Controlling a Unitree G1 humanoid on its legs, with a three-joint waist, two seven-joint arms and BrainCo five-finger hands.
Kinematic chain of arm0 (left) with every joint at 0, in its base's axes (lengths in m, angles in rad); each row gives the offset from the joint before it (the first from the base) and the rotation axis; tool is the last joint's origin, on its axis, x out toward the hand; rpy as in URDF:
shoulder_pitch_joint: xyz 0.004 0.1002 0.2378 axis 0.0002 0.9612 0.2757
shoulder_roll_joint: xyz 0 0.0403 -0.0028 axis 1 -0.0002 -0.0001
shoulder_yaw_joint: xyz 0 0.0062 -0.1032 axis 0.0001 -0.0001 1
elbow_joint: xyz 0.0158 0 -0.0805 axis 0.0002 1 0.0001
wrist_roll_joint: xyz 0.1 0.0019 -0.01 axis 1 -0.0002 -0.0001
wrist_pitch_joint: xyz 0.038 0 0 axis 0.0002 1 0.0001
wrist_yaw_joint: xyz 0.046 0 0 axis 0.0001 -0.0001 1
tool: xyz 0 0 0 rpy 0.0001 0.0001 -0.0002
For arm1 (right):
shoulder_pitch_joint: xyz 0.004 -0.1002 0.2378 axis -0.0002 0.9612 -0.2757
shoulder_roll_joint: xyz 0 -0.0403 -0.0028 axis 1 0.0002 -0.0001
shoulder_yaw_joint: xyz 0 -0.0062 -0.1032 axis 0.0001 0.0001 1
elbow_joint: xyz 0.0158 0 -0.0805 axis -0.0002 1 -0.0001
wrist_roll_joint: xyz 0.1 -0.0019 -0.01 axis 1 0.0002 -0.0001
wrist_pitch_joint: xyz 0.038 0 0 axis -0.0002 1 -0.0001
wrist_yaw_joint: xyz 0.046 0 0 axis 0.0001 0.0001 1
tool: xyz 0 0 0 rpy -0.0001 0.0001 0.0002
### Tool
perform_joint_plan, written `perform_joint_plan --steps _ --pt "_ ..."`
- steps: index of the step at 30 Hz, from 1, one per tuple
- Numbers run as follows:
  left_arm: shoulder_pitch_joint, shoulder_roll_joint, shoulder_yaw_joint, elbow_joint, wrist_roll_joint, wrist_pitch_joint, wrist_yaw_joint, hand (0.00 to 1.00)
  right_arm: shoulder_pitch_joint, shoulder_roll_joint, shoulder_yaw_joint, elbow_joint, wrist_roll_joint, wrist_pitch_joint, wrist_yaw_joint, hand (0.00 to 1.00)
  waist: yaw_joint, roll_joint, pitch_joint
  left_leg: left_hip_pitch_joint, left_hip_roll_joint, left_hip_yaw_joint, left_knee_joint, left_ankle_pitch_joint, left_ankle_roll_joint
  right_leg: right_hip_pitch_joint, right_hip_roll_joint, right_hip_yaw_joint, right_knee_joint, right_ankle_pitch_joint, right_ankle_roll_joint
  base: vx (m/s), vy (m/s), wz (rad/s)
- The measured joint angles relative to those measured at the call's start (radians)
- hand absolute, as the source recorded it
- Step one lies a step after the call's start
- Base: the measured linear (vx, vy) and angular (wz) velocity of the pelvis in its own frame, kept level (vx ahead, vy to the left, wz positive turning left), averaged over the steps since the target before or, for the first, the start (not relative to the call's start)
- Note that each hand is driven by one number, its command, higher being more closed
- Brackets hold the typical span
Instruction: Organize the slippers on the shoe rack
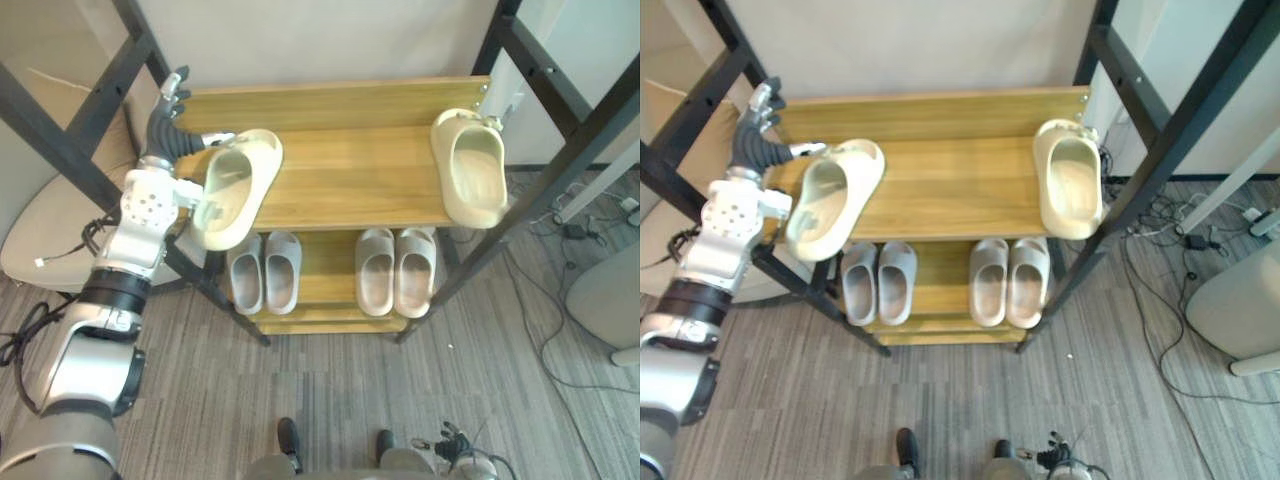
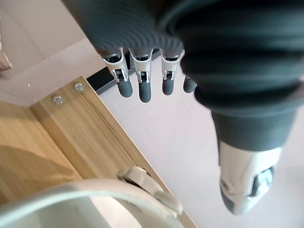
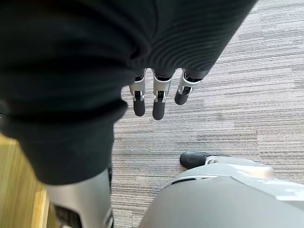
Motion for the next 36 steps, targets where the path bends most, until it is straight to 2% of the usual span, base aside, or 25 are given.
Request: perform_joint_plan --steps 5,18,28,29,36 --pt "0.001 0.008 0.018 0.004 0.041 0.009 -0.021 0.0 0.0 -0.004 -0.019 -0.001 0.0 -0.001 0.001 0.0 0.001 0.015 0.015 0.0 0.001 0.0 0.0 0.0 0.0 -0.001 0.001 0.002 0.002 0.0 0.0 0.0 0.0 0.0" --pt "0.001 0.04 -0.009 0.046 0.21 0.015 -0.062 0.0 0.0 -0.005 -0.018 -0.002 -0.001 -0.009 0.002 0.0 0.004 0.015 0.021 0.0 0.007 0.008 0.0 -0.003 -0.003 -0.005 0.006 0.012 0.002 -0.001 -0.001 0.0 0.0 -0.01" --pt "0.002 0.044 -0.025 0.065 0.331 0.017 -0.063 0.0 0.0 -0.007 -0.018 -0.003 -0.002 -0.013 0.002 0.0 0.007 0.017 0.022 0.001 0.007 0.02 0.0 -0.003 -0.003 -0.016 0.007 0.028 0.008 0.0 -0.002 0.0 0.001 -0.03" --pt "0.002 0.044 -0.028 0.073 0.333 0.02 -0.063 1.0 0.0 -0.007 -0.018 -0.003 -0.002 -0.018 0.002 0.0 0.006 0.018 0.024 0.001 0.007 0.021 0.0 -0.003 -0.003 -0.017 0.007 0.03 0.009 0.0 -0.002 -0.02 0.004 -0.04" --pt "0.002 0.044 -0.046 0.073 0.341 0.028 -0.06 1.0 0.0 -0.008 -0.018 -0.004 -0.002 -0.02 -0.001 0.0 0.001 0.02 0.032 0.001 0.008 0.021 0.0 -0.004 -0.003 -0.019 0.007 0.03 0.01 0.0 -0.002 0.0 0.0 0.0"
